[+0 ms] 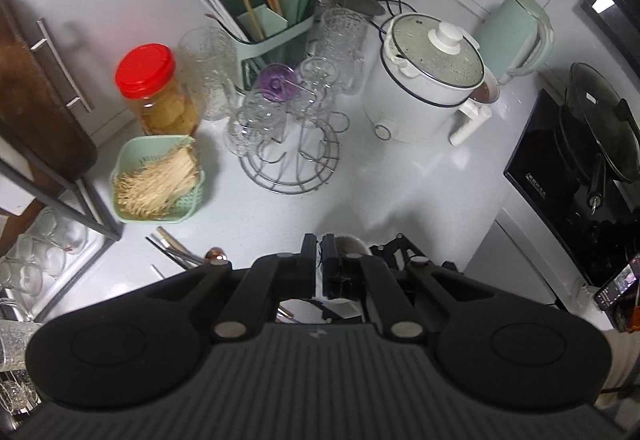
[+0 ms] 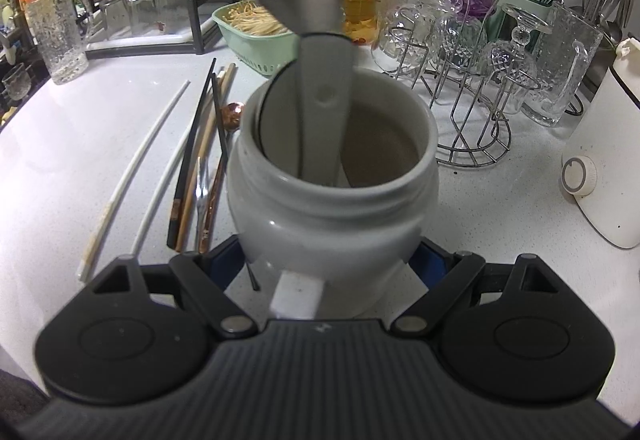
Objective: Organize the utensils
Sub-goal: 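Lower the silver spoon into the jar and open left gripper, then move left gripper to the long white stick on the counter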
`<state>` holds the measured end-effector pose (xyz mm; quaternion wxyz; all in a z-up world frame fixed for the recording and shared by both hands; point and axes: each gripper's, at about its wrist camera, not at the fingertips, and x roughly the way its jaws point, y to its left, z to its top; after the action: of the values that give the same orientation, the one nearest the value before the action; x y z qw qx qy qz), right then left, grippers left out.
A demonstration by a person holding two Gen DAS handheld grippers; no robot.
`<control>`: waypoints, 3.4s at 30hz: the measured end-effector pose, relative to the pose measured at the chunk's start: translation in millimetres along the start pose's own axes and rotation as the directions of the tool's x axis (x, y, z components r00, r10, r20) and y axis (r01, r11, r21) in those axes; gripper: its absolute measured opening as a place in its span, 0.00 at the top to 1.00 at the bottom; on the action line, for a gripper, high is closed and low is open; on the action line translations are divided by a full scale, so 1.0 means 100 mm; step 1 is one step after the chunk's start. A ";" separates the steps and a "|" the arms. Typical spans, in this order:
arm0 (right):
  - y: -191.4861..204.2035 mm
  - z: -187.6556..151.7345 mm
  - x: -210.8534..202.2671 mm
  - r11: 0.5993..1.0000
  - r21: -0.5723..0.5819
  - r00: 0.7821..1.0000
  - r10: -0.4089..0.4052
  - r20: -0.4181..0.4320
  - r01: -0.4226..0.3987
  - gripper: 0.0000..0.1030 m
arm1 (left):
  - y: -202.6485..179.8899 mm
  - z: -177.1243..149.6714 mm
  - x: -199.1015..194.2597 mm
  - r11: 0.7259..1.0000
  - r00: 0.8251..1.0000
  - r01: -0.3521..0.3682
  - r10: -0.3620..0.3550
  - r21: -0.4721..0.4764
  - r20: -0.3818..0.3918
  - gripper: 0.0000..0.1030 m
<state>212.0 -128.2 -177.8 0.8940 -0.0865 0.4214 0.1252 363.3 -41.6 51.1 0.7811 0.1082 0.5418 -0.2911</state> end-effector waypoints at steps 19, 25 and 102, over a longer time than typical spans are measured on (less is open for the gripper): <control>0.00 -0.02 0.00 1.000 -0.015 1.000 0.013 0.023 -0.013 0.13 | -0.23 0.32 0.91 0.997 0.979 -0.080 0.079 -0.002 -0.189 0.97; 0.00 -0.02 0.00 1.000 -0.021 0.999 0.018 0.027 -0.018 0.13 | -0.31 0.39 1.17 0.996 0.965 -0.090 0.090 0.010 -0.247 0.97; 0.02 0.11 0.11 1.000 -0.010 1.000 0.010 -0.002 -0.010 0.13 | 0.99 -2.70 0.84 0.688 0.934 -0.071 0.299 -0.722 0.194 0.51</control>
<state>226.5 -121.7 -179.3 0.8926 -0.0889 0.4221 0.1315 228.9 140.3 -144.8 0.8601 -0.1881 0.4742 0.0061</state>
